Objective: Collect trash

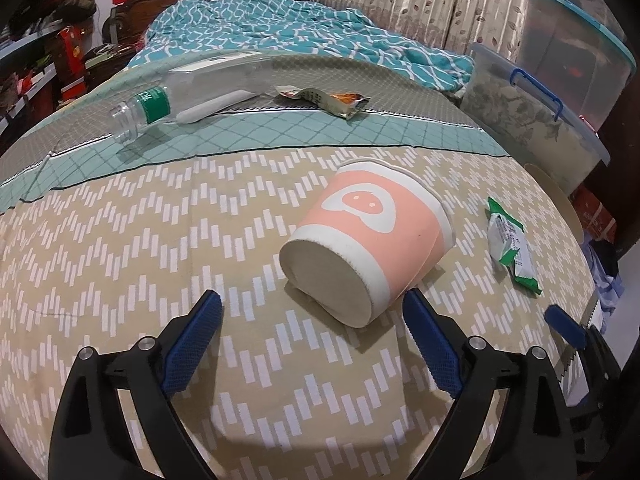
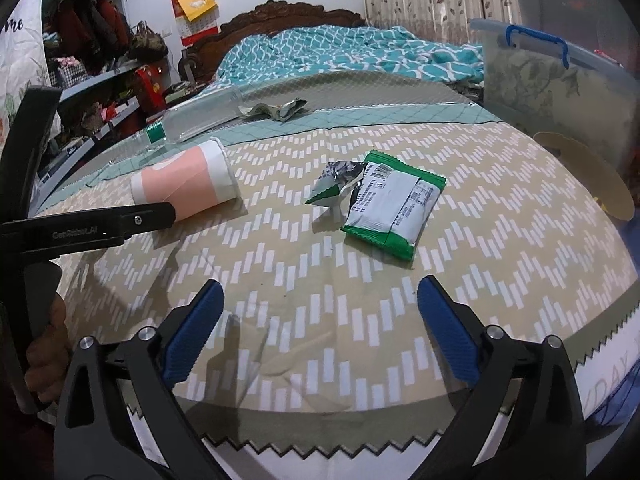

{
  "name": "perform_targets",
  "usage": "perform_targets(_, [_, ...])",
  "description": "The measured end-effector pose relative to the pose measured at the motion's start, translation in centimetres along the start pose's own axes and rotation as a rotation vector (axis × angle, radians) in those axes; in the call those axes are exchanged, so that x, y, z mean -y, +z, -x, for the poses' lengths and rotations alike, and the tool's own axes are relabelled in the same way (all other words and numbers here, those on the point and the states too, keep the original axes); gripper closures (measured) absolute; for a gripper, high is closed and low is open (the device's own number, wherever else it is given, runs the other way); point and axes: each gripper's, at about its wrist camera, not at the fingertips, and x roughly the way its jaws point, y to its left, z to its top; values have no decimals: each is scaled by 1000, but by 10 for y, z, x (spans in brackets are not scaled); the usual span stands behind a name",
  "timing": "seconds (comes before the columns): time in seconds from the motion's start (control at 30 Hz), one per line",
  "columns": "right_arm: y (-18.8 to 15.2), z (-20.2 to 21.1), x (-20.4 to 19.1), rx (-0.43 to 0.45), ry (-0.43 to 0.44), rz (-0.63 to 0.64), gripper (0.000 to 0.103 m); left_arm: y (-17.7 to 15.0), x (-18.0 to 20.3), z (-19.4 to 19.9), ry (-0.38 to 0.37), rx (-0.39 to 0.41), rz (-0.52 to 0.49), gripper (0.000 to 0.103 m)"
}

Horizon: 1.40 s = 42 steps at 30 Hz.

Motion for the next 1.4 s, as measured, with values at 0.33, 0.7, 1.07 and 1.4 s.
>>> perform_targets(0.33, [-9,7,-9,22,5,-8,3,-9,-9,9,-37,19,51,9])
perform_targets(0.7, [-10,9,-10,34,5,-30,3,-23,-5,15,-3,49,25,9])
perform_targets(1.07, [-11,9,-10,34,4,-28,3,-23,-6,15,-4,50,26,9])
perform_targets(1.4, [-11,8,-10,35,4,-29,3,-24,-5,15,-5,51,30,9])
